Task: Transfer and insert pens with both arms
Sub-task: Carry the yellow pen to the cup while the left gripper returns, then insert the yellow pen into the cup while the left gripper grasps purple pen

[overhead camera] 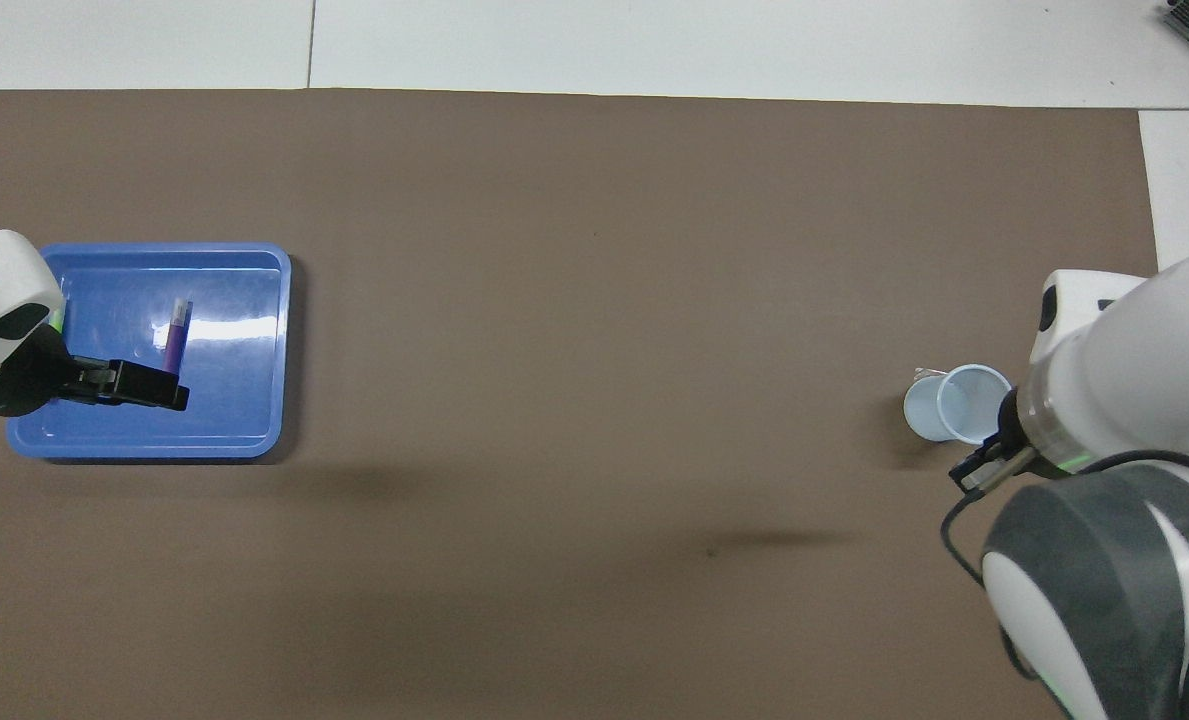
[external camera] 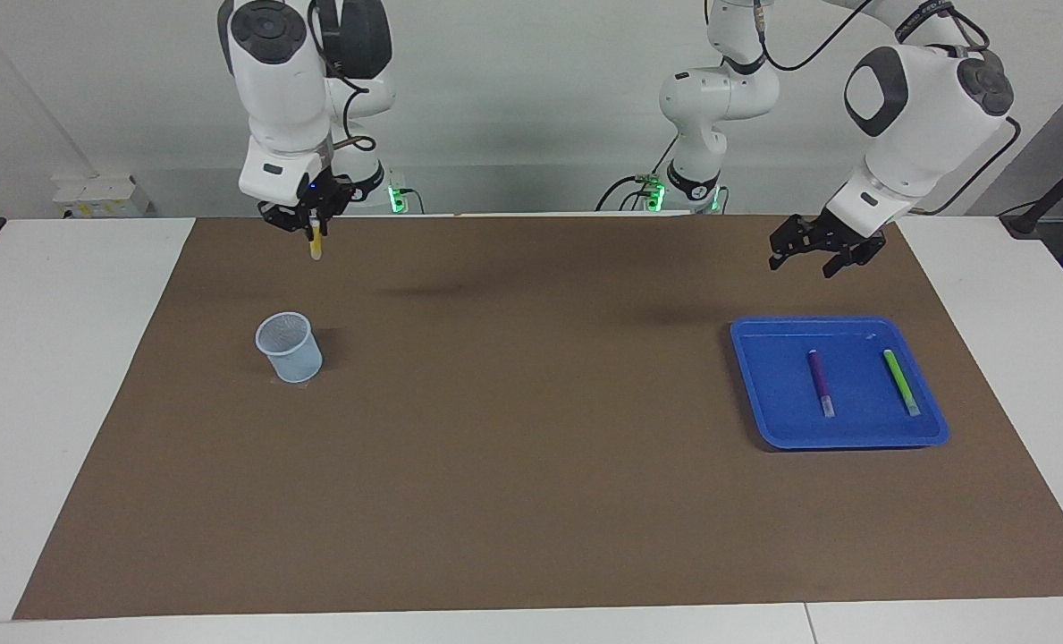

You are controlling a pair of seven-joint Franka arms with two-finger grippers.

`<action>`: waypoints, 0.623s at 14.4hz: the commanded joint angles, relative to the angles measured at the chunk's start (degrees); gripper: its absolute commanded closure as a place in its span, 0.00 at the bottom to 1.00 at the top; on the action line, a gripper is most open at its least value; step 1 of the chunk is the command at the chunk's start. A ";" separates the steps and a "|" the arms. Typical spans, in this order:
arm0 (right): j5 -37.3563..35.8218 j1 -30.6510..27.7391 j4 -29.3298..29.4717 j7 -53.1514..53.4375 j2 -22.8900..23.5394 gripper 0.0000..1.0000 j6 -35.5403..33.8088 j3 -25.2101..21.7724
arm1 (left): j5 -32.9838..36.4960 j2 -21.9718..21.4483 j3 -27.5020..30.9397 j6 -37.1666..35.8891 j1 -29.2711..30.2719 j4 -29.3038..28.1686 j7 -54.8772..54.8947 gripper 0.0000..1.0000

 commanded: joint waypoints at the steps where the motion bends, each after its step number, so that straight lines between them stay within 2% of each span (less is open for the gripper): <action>1: -0.83 -4.66 -6.36 -8.02 -0.19 1.00 10.16 0.30 | 1.47 1.12 -0.30 1.69 2.31 0.95 3.63 0.00; 5: -0.91 -6.08 -8.31 -11.56 1.48 1.00 16.43 0.39 | 3.83 1.04 -0.29 3.71 3.11 0.07 6.97 0.00; 9: -0.83 -7.83 -8.40 -13.40 3.85 1.00 20.99 0.30 | 6.13 0.86 -0.29 9.50 4.42 -3.88 7.24 0.00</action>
